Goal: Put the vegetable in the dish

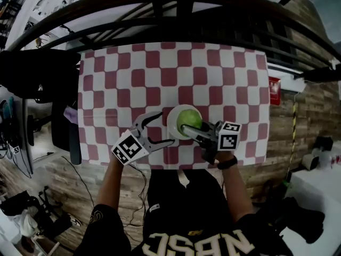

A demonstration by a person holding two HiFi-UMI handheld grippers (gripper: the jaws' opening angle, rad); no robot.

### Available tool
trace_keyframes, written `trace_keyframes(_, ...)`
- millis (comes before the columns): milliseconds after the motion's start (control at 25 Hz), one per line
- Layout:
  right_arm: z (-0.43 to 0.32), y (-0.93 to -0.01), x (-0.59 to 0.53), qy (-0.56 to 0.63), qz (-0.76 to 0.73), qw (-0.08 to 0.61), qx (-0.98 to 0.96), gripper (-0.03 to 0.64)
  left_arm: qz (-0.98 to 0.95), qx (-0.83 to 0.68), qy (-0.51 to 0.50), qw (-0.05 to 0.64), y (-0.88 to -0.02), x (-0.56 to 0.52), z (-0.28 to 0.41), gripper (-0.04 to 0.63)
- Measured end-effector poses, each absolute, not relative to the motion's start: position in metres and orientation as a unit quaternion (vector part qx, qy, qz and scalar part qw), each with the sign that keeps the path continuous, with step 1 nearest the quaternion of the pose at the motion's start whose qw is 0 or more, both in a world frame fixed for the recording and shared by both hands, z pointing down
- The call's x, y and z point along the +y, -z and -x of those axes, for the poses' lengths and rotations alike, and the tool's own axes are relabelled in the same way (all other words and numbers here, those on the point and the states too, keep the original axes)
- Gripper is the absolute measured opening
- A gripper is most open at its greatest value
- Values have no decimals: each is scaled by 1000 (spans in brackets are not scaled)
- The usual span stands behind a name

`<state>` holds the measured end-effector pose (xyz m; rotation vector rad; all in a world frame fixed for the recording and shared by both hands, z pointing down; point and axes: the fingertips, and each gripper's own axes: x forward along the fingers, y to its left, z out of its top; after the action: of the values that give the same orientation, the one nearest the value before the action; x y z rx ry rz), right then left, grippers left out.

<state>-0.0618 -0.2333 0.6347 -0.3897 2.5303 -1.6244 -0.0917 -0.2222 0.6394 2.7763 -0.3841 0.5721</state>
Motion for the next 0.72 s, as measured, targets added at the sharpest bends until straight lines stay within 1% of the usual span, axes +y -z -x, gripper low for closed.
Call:
trace_keyframes(120, 70, -633, -226, 553, 72, 55, 828, 137, -967, -70, -228, 88, -638, -216, 75, 468)
trace_keyframes(240, 78, -628, -219, 572, 28, 71, 816, 137, -966, -9, -254, 53, -644, -207, 62, 486)
trace_keyframes(520, 77, -611, -211, 589, -21, 139, 796, 137, -965, 63, -254, 21, -644, -195, 42, 482)
trace_keyframes(720, 74, -614, -212, 588, -19, 153, 794, 137, -962, 73, -261, 26, -648, -196, 40, 466)
